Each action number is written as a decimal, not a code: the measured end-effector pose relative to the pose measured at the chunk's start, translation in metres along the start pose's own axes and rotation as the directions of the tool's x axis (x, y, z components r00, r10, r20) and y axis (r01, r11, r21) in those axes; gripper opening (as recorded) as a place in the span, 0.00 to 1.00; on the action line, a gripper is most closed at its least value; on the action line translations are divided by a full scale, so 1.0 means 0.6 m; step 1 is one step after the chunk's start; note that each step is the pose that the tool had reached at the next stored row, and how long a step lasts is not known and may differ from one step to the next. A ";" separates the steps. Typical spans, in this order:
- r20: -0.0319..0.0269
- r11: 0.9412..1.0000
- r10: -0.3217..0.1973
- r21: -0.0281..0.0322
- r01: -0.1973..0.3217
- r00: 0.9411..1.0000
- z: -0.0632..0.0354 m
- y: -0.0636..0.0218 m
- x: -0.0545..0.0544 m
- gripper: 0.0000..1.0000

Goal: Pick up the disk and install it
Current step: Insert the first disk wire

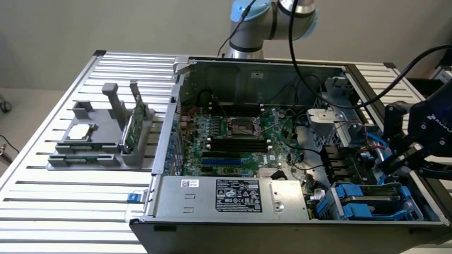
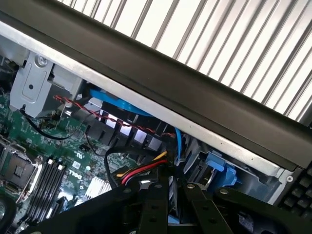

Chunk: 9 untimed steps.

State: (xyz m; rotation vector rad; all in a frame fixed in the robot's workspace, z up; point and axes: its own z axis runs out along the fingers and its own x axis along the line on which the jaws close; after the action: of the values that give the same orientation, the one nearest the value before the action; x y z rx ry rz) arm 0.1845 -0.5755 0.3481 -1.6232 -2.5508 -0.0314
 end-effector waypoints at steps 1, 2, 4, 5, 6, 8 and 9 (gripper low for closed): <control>-0.001 1.000 0.010 0.000 -0.010 1.000 0.000 0.000 0.000 0.16; -0.002 1.000 0.017 0.001 -0.017 1.000 0.000 0.000 0.000 0.16; -0.010 1.000 0.024 0.016 -0.024 1.000 0.000 -0.001 0.000 0.16; -0.013 0.999 0.027 0.024 -0.027 1.000 0.000 0.000 0.000 0.16; -0.017 0.999 0.030 0.032 -0.029 0.999 0.000 0.000 0.000 0.16; -0.021 0.998 0.037 0.042 -0.036 0.999 0.000 0.000 0.000 0.16; -0.022 0.998 0.042 0.046 -0.041 0.999 0.000 0.000 0.000 0.16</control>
State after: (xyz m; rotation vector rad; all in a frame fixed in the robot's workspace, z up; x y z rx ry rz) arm 0.1842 -0.5755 0.3481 -1.6488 -2.4815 0.0111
